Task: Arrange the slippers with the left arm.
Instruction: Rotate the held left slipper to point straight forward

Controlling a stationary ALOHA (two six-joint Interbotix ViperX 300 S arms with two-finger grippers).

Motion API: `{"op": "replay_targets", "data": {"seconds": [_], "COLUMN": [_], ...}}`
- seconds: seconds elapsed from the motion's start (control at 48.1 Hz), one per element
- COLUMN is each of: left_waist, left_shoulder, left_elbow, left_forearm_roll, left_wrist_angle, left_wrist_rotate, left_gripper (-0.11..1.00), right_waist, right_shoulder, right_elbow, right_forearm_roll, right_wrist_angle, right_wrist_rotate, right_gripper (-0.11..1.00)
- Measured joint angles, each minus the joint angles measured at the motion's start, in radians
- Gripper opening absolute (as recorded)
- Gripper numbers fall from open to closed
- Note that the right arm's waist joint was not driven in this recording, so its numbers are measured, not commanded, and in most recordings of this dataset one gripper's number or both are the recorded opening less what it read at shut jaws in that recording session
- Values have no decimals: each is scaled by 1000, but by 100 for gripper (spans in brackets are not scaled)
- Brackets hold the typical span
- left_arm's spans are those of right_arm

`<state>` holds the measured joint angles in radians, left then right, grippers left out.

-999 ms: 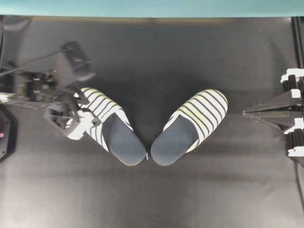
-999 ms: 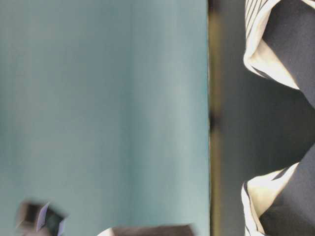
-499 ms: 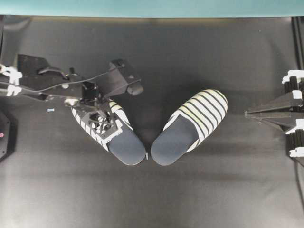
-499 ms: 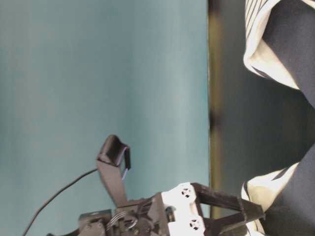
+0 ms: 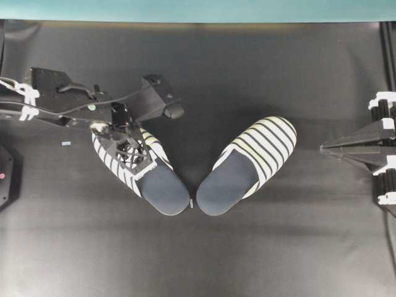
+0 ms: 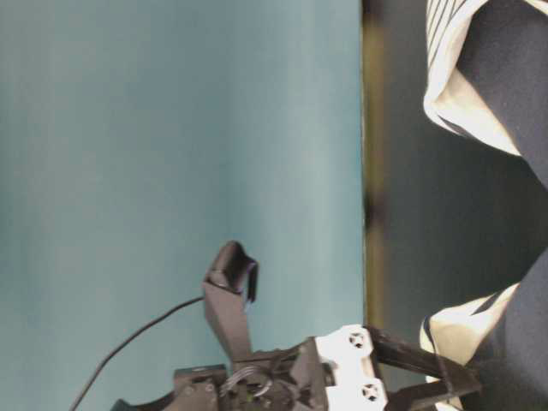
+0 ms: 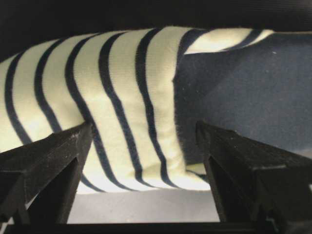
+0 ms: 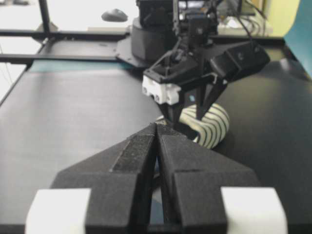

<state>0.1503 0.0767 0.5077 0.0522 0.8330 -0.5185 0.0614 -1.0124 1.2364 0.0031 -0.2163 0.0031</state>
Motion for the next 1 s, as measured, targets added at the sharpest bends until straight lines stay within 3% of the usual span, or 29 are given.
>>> {"op": "replay_targets", "data": {"seconds": [0.166,0.312,0.416,0.478,0.603,0.811,0.999], "left_waist": [2,11,11,11,11,29,43], "left_shoulder": [6,6,-5,-20,-57,-94,-61], "left_elbow": [0,-5,-5,-9,-40,-118,-183], "left_forearm_roll": [-2,0,0,0,2,6,8], "left_wrist_angle": [-2,-2,-8,-9,-8,-2,12], "left_wrist_rotate": [0,18,80,118,212,423,459], "left_gripper": [74,38,11,1,1,1,1], "right_waist": [0,0,0,0,0,0,0], "right_shoulder": [2,0,0,0,0,-2,0], "right_elbow": [0,0,0,0,0,0,0], "right_forearm_roll": [0,0,0,0,0,0,6], "right_wrist_angle": [0,-2,0,0,0,0,0], "right_wrist_rotate": [0,0,0,0,0,2,2], "right_gripper": [-1,-1,-1,-1,-1,-1,-1]}}
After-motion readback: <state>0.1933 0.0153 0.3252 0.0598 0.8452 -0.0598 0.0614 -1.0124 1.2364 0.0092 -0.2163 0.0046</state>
